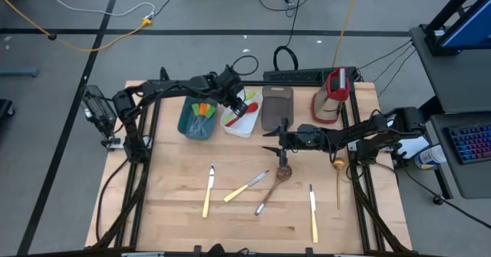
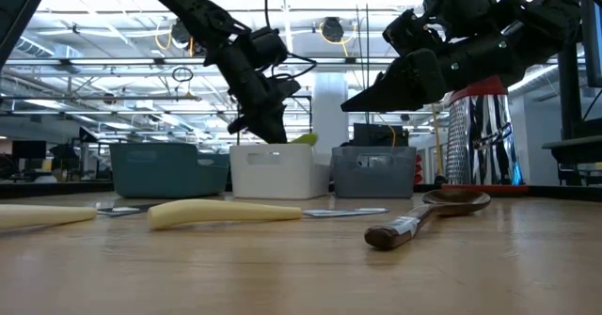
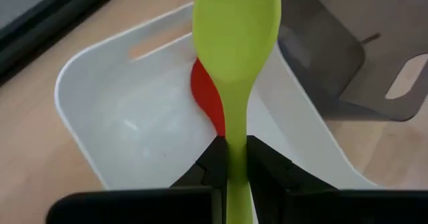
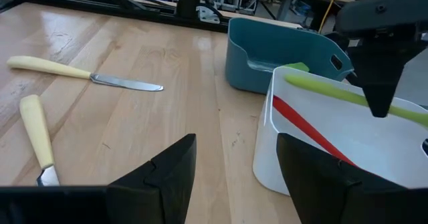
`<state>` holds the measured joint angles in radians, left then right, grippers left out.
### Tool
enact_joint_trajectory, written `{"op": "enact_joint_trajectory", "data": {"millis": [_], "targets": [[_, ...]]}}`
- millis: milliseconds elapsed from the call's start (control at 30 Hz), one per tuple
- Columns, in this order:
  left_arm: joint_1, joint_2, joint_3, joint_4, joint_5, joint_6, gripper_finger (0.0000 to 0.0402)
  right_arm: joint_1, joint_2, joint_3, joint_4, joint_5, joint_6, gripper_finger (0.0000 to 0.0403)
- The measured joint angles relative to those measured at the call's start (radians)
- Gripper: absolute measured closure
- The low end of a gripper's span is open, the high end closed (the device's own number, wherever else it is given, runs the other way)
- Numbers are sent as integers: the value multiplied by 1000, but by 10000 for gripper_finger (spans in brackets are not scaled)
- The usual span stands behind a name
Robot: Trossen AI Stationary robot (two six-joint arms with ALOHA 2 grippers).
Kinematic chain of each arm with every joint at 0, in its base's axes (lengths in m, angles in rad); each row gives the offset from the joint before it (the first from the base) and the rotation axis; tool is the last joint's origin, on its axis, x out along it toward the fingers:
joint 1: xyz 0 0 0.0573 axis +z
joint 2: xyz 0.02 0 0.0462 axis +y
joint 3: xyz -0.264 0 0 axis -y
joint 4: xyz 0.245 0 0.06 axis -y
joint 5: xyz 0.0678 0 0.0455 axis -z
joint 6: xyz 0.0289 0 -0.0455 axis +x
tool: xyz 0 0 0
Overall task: Pick & Place Kitchen Items
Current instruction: Put the green serving spoon into the white bin
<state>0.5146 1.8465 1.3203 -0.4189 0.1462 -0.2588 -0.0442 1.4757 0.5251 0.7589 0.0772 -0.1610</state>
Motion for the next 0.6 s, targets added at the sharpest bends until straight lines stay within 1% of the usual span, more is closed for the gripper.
{"op": "enact_joint_trajectory", "data": {"millis": [100,367,600], "targets": [[0,0,0,7,0,16,366,0,0,0,0,0,0,202],[-16,0,-1,-75,0,29,365,0,0,0,0,0,0,202],[-32,59,0,-25,7,45,365,0,0,0,-2,0,0,202]]}}
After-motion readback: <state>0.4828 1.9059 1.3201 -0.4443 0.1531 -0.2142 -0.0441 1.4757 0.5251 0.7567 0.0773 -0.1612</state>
